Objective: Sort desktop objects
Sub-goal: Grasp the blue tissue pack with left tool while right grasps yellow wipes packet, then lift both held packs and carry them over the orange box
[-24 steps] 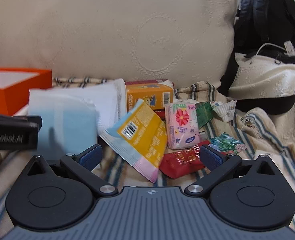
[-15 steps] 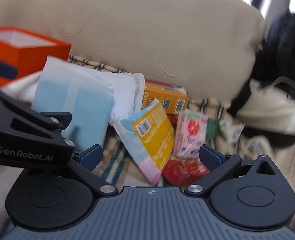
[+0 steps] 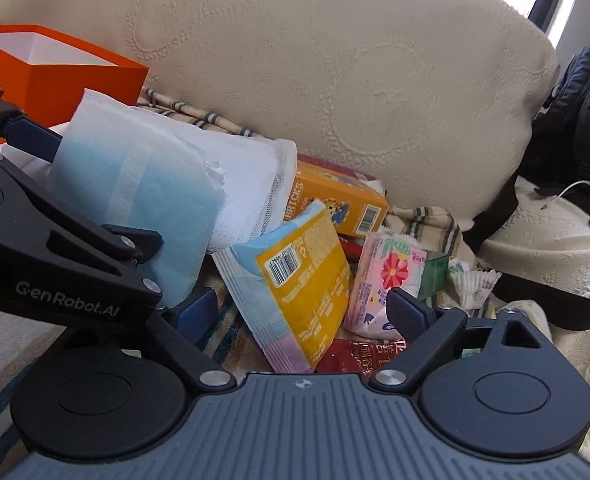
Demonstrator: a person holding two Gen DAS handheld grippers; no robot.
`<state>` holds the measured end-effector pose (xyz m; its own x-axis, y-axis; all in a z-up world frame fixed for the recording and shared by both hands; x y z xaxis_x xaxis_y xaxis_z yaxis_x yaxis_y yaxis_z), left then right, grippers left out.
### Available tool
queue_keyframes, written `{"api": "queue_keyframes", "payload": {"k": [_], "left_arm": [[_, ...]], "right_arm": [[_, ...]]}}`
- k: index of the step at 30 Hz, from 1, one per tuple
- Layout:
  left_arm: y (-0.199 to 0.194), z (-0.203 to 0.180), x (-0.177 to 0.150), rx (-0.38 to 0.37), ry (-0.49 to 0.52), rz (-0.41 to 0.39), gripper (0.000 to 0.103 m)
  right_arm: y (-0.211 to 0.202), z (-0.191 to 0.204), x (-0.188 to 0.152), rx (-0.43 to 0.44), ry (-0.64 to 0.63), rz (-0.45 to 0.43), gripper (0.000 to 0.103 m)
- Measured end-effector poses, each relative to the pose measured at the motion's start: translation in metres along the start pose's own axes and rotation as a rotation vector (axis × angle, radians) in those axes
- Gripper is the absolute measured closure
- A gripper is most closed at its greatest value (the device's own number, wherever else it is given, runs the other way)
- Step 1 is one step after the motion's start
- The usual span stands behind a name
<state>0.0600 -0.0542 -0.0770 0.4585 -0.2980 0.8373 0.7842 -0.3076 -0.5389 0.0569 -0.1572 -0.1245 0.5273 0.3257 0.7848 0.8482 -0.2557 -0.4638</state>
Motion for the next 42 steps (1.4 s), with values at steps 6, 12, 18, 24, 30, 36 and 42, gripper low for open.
{"api": "queue_keyframes", "payload": {"k": [6,12,18,24,30,36,42], "left_arm": [[0.002,-0.006,0.003,-0.02,0.014,-0.015,0.018],[-0.001,-0.007,0.006,-0.053,0.009,-0.038,0.031],[-0.005,-0.011,0.009,-0.068,0.016,-0.064,0.06],[-0.006,-0.012,0.011,-0.089,0.008,-0.07,0.091],[-0.01,-0.016,0.009,-0.109,0.017,-0.079,0.099],[-0.02,-0.017,0.012,-0.123,0.014,-0.102,0.101],[-0.03,-0.015,0.015,-0.118,0.02,-0.129,0.101]], "right_arm": [[0.012,0.001,-0.004,0.061,0.028,0.067,0.056],[0.012,-0.009,-0.004,0.084,0.118,0.062,0.066],[0.005,-0.019,-0.004,0.086,0.198,0.039,0.075],[-0.004,-0.022,-0.001,0.08,0.213,0.003,0.081],[-0.011,-0.026,0.003,0.081,0.22,-0.037,0.086],[-0.019,-0.03,0.002,0.079,0.233,-0.07,0.088],[-0.028,-0.033,0.003,0.072,0.239,-0.11,0.088]]}}
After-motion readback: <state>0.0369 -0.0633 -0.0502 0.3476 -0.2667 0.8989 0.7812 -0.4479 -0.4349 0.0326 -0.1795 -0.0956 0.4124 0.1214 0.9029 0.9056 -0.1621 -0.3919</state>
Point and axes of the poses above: each gripper's, at about its wrist camera, not at the fingertips, and y roughly the way its jaws point, z to its left, x to its top, the point moved 4 cm from there along y, roughly the way its jaws point
